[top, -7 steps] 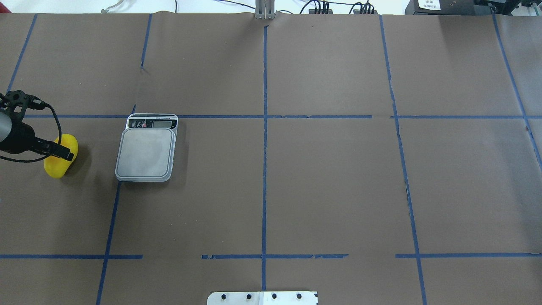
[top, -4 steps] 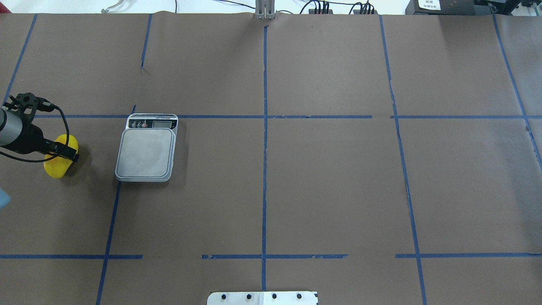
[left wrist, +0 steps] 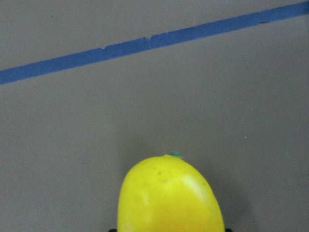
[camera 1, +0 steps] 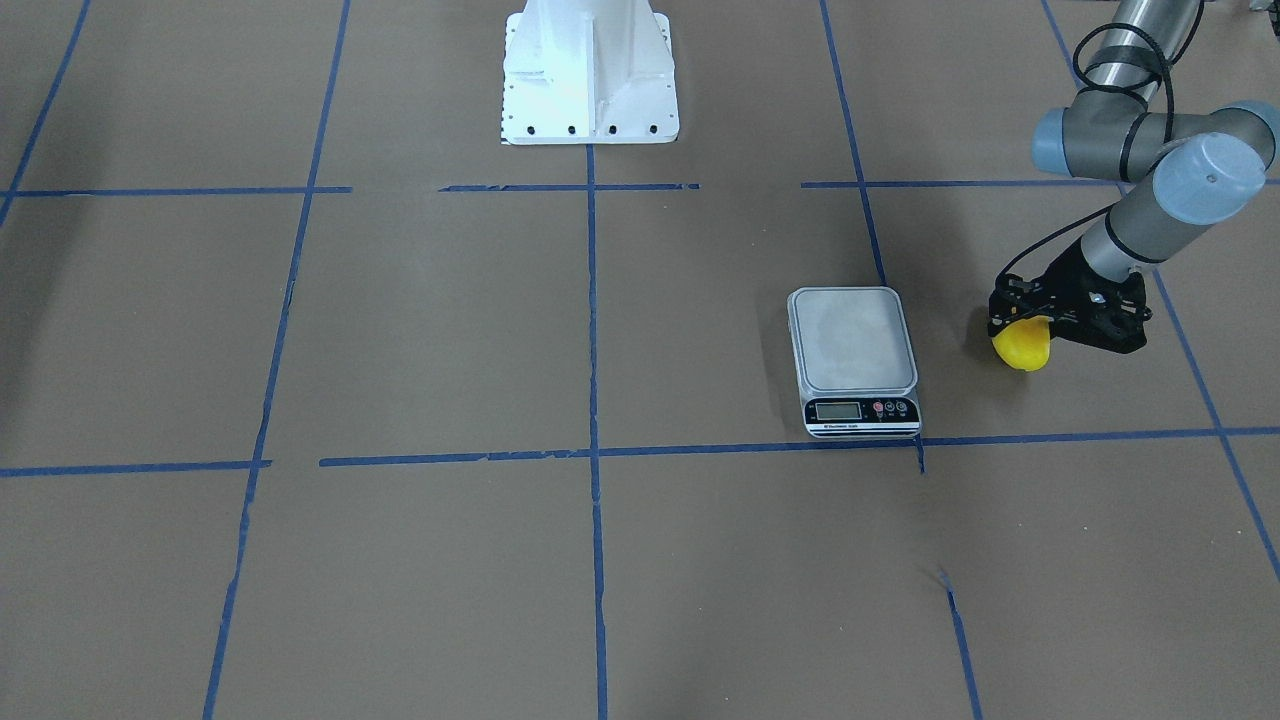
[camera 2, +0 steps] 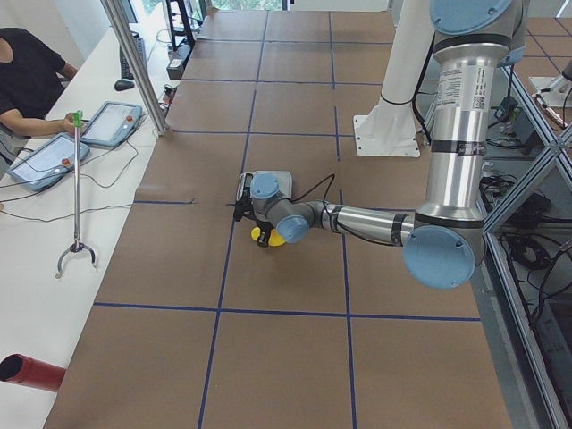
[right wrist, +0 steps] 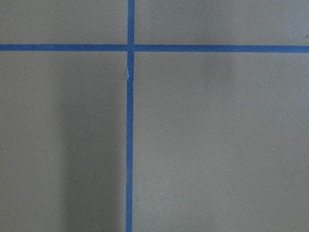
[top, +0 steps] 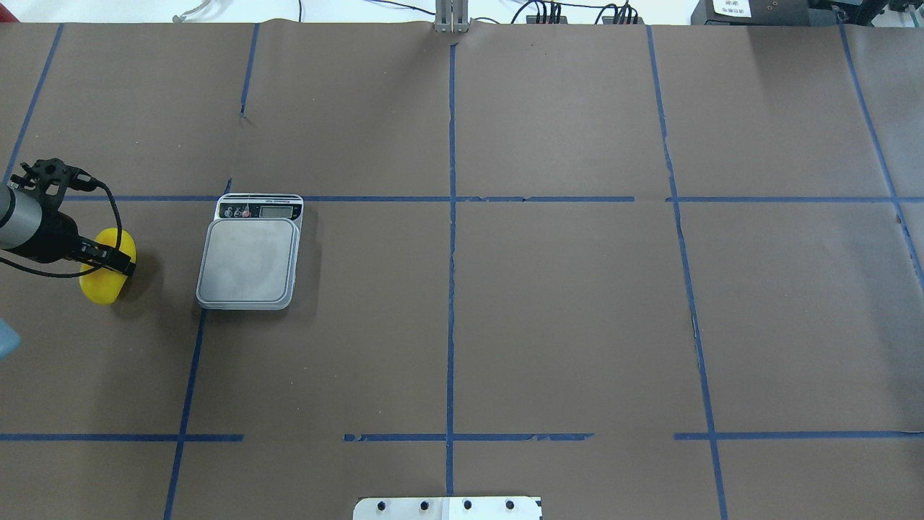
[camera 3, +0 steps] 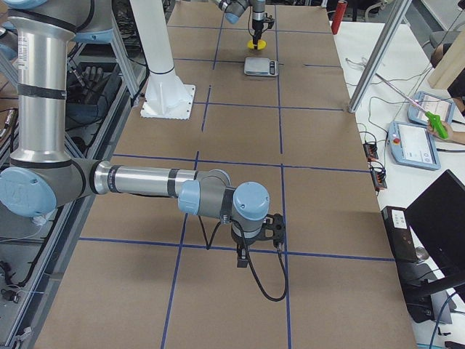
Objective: Weigh mango
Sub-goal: 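Close the left gripper around the yellow mango, then lift the mango with the left gripper and carry it toward the scale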
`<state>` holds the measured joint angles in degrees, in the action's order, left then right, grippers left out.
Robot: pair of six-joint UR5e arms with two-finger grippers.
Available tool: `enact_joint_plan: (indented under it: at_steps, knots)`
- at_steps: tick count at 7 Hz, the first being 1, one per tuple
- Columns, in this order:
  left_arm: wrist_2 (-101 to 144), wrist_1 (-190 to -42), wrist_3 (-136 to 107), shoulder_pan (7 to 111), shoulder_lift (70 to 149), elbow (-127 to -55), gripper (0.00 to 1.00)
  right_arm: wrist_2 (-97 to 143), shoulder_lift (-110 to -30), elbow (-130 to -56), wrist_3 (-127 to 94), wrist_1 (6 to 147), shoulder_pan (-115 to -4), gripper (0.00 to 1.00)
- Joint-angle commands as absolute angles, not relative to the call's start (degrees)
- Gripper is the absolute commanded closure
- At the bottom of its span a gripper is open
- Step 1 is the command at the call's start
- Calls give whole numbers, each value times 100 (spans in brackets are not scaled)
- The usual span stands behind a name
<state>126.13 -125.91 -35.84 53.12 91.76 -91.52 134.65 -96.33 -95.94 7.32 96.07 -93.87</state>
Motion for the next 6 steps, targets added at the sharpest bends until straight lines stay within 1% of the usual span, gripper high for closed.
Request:
enact_joint_plan:
  at_steps: [1, 2, 3, 4, 5, 6]
  knots:
    - [12839, -11209, -3551, 5431, 9158, -10425, 100, 13465, -9633, -9598, 729, 9606, -9387, 0]
    - [12841, -10023, -3124, 5614, 9228, -11111, 100, 13465, -9633, -9598, 729, 9606, -9387, 0]
    - [12832, -9167, -2998, 5895, 9542, -11388, 100, 13465, -9633, -9598, 729, 9606, -9387, 0]
    - [12832, -8784, -3067, 5958, 9945, -11364, 100, 13465, -9633, -9598, 729, 9606, -9387, 0]
    - [12849, -8859, -3589, 5889, 10106, -11242, 100, 13465, -9633, -9598, 729, 9606, -9387, 0]
    - [12841, -9190, -4378, 5662, 10586, -10763, 100, 13465, -9633, -9598, 729, 9606, -9387, 0]
